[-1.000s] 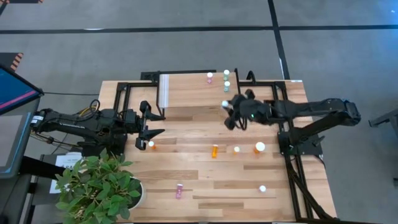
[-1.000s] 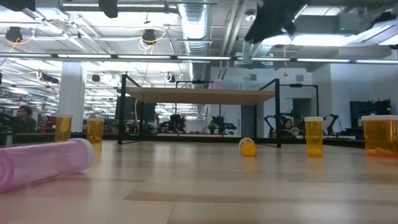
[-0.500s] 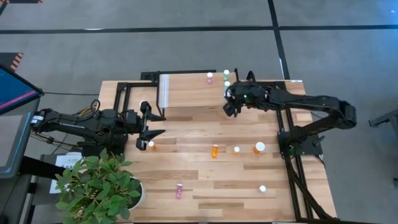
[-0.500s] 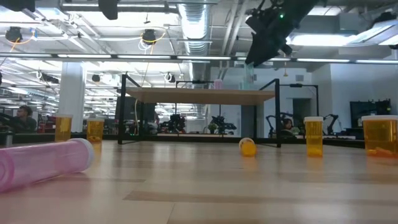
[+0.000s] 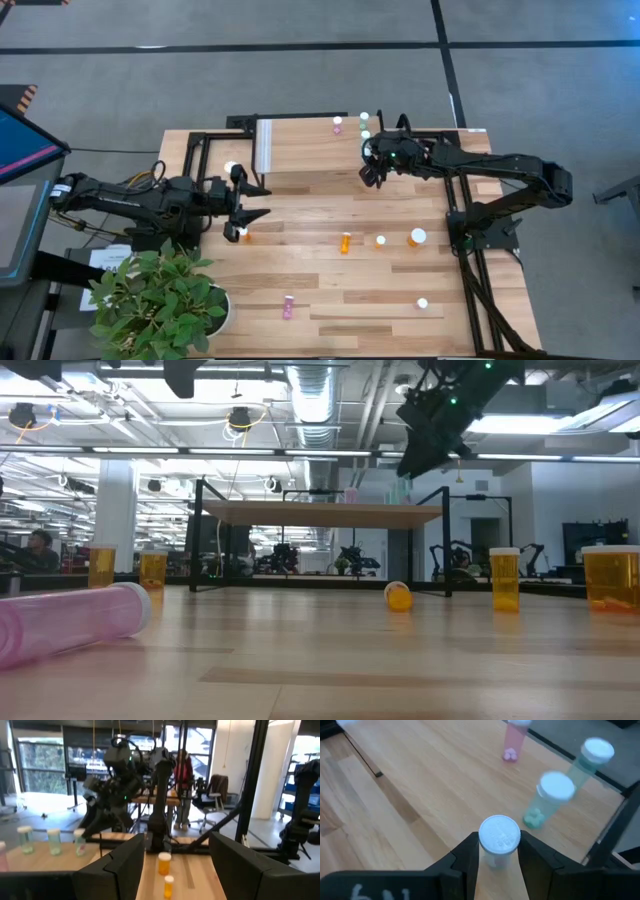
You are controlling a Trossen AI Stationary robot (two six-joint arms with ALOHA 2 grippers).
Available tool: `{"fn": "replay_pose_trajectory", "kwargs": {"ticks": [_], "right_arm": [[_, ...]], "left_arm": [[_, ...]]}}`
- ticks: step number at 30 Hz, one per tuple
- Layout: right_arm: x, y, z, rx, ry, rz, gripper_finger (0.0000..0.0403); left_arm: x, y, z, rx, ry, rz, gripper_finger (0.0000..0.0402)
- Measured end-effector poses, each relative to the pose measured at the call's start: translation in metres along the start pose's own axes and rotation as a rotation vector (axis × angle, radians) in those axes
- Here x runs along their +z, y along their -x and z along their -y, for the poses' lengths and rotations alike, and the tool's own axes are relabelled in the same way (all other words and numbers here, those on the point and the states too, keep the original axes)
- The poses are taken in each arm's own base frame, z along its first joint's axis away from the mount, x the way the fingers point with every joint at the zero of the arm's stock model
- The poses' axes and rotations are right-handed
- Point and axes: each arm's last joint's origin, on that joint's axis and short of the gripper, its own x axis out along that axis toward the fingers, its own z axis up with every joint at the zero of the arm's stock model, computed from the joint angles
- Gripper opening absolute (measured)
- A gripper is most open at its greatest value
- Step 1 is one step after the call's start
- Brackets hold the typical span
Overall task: Pick and place medicine bottles onto shelf by color
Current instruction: Align the small green pill bottle with the other small green pill bottles on the shelf
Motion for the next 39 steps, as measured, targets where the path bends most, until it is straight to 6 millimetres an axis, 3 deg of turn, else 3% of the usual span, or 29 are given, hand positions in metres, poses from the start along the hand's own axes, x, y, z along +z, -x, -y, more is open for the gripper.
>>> {"fn": "replay_pose_trajectory", "kwargs": {"ticks": [8,21,39], "right_arm": [[-0.003,0.011,0.005,0.062,-0.034,0.074,0.0143],[-0.006,-0.012,0.005,0.030,-0.008,0.036,0.0144],[-0.010,-0.014,0.005,0.026,0.029,0.004,0.0156]], "left_arm": [[-0.003,-0.008,0.001,-0.001,0.001,0.015,0.0210],[-0.004,-0.010,0.001,-0.002,0.004,0.015,0.0210],[-0.004,-0.010,0.001,-0.003,0.003,0.014,0.0210]]}}
